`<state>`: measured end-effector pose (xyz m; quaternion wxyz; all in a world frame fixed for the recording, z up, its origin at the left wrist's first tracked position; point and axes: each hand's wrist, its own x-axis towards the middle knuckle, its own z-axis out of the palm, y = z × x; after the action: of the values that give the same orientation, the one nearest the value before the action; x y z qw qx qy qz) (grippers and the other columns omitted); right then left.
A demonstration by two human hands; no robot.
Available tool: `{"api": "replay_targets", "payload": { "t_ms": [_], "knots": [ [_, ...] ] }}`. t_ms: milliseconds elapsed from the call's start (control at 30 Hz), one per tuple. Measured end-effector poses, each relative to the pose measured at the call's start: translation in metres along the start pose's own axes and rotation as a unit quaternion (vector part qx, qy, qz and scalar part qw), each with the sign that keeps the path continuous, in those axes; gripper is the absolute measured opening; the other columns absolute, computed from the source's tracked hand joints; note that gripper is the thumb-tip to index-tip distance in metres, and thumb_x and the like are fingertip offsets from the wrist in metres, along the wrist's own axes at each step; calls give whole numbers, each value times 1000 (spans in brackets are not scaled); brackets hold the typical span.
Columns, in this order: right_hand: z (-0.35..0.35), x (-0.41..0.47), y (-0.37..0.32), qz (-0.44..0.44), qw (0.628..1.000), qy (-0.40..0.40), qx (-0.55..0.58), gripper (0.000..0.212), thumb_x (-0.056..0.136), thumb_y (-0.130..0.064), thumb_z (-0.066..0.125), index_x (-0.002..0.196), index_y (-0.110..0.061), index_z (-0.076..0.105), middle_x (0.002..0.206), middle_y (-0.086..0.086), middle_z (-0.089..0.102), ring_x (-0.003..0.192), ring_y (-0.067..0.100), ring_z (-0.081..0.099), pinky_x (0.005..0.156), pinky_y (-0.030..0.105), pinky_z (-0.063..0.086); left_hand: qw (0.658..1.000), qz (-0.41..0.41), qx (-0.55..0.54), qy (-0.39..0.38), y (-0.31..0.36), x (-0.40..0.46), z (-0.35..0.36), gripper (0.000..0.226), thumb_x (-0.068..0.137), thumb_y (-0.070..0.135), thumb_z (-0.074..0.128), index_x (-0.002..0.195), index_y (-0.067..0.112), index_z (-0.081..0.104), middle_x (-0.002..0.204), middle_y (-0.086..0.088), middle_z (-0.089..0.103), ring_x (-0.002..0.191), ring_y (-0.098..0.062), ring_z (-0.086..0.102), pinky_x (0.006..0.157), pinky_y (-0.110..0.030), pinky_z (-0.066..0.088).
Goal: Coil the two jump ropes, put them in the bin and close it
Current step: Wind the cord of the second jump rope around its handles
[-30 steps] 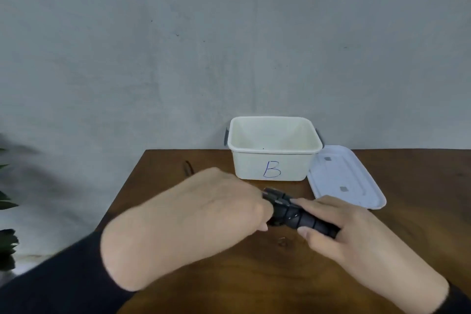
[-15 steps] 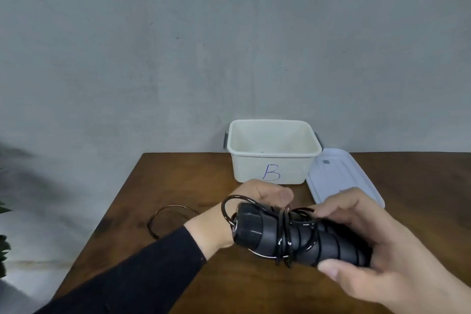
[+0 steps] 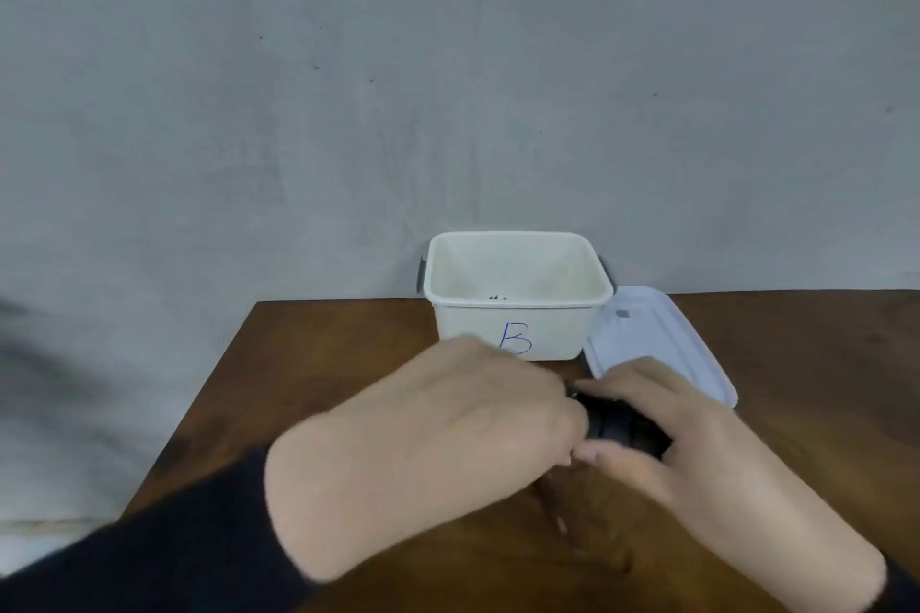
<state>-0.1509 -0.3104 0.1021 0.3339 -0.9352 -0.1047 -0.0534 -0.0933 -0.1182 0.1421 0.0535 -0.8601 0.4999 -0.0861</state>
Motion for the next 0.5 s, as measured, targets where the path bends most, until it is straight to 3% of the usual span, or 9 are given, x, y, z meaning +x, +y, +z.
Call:
{"api": "replay_targets", "payload": {
  "t_ms": [67, 133, 200, 267, 300, 367, 400, 433, 500],
  "knots": [
    [-1, 11, -18, -14, 995, -98, 24, 30, 75, -57, 73, 98, -53, 54, 113, -28, 60, 104, -11, 58, 83, 18, 48, 999, 51, 12, 8, -17, 6, -13, 39, 89, 62, 49, 73, 27, 41, 63, 5, 41, 53, -10, 42, 45, -27, 18],
    [-5, 22, -34, -4, 976, -213, 37, 36, 70, -53, 80, 80, -29, 55, 93, -6, 64, 78, -20, 62, 87, 18, 49, 995, 84, -39, 26, -35, 11, -26, 49, 78, 68, 60, 66, 22, 49, 56, 3, 48, 49, -11, 41, 44, -28, 25],
    [-13, 22, -43, -41, 952, -275, 124, 56, 47, -59, 91, 72, -29, 50, 80, 2, 57, 60, -15, 65, 80, 12, 51, 961, 53, -267, 43, -47, 11, -26, 49, 77, 50, 76, 62, 8, 54, 52, -2, 46, 49, -15, 41, 47, -28, 29],
    [-16, 14, -30, -128, 951, -85, 269, 53, 55, -54, 90, 89, -26, 62, 94, -1, 70, 85, 7, 74, 81, 23, 57, 864, 2, -501, 38, -44, 10, -1, 41, 85, 26, 73, 58, 5, 52, 50, 2, 41, 49, -8, 36, 47, -23, 28],
    [-16, 6, -25, -154, 923, -25, 352, 46, 62, -49, 89, 95, -31, 63, 98, -3, 72, 91, 17, 74, 80, 29, 58, 818, -31, -572, 40, -37, 11, 16, 36, 89, 23, 66, 56, 14, 54, 51, 10, 41, 49, -3, 35, 48, -21, 28],
    [-16, 0, -14, -169, 878, 47, 445, 43, 64, -45, 89, 96, -29, 64, 97, -1, 71, 84, 19, 73, 72, 28, 58, 751, -126, -646, 51, -18, 12, 49, 42, 95, 25, 51, 55, 32, 57, 51, 16, 46, 51, 0, 38, 51, -23, 30],
    [-18, 5, -11, -148, 868, 86, 466, 43, 64, -45, 89, 94, -27, 64, 95, 1, 70, 77, 18, 72, 65, 26, 57, 738, -165, -652, 56, -8, 13, 58, 46, 100, 29, 44, 57, 34, 58, 52, 15, 48, 50, -1, 39, 51, -23, 32],
    [-19, 9, -8, -107, 866, 131, 470, 42, 64, -46, 88, 92, -27, 63, 94, 2, 71, 71, 21, 71, 59, 26, 55, 754, -182, -629, 58, -3, 11, 62, 47, 104, 33, 39, 61, 32, 59, 53, 14, 49, 49, 0, 40, 51, -20, 34],
    [-27, 18, -2, 1, 916, 199, 348, 34, 65, -44, 82, 88, -32, 61, 85, 4, 74, 64, 28, 66, 56, 32, 51, 837, -178, -514, 59, 0, 7, 54, 40, 104, 41, 36, 77, 25, 62, 56, 13, 48, 50, 1, 43, 52, -14, 33]
  ]
}}
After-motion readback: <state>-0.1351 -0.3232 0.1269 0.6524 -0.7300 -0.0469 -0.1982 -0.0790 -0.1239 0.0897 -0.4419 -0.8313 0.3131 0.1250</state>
